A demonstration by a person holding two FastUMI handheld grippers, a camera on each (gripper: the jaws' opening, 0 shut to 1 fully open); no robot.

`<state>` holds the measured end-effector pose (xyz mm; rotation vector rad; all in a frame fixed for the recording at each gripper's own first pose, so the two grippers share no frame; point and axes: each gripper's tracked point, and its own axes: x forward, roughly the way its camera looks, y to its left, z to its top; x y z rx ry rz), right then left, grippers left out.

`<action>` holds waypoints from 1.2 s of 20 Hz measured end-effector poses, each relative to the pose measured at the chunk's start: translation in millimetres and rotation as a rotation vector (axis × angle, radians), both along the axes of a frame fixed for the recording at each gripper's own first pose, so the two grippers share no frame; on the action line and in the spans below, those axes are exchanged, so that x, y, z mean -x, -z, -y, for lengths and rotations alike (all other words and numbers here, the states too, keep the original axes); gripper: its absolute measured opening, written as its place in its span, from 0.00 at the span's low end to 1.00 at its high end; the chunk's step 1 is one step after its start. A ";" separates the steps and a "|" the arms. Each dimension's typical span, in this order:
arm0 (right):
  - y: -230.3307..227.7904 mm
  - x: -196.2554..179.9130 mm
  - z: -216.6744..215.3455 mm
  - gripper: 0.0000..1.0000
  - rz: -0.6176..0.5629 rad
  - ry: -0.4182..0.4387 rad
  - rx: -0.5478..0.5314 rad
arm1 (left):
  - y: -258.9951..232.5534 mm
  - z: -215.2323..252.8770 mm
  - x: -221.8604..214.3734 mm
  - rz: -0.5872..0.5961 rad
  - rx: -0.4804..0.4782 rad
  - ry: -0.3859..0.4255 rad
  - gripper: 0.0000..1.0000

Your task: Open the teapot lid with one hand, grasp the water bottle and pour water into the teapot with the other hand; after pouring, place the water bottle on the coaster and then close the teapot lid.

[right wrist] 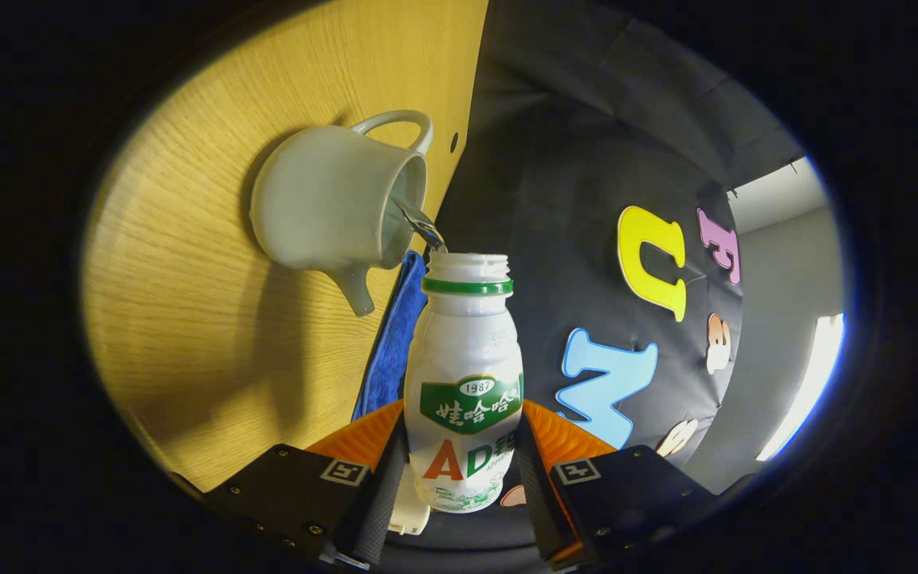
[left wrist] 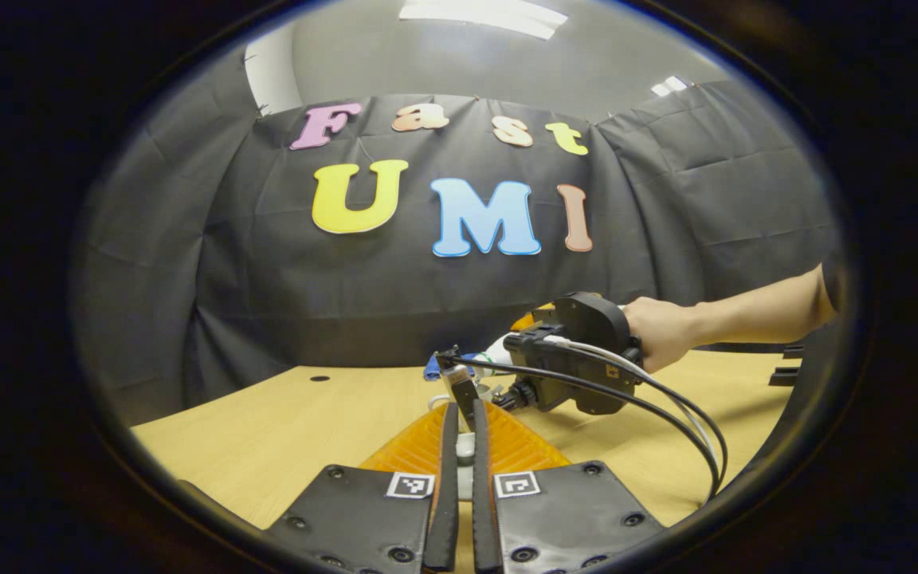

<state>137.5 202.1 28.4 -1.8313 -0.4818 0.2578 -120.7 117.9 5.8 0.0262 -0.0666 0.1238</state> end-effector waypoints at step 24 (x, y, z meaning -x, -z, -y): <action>-28.8 5.0 -7.3 0.69 0.170 -0.045 0.141 | 0.0 4.8 0.2 -0.017 -0.031 0.011 0.18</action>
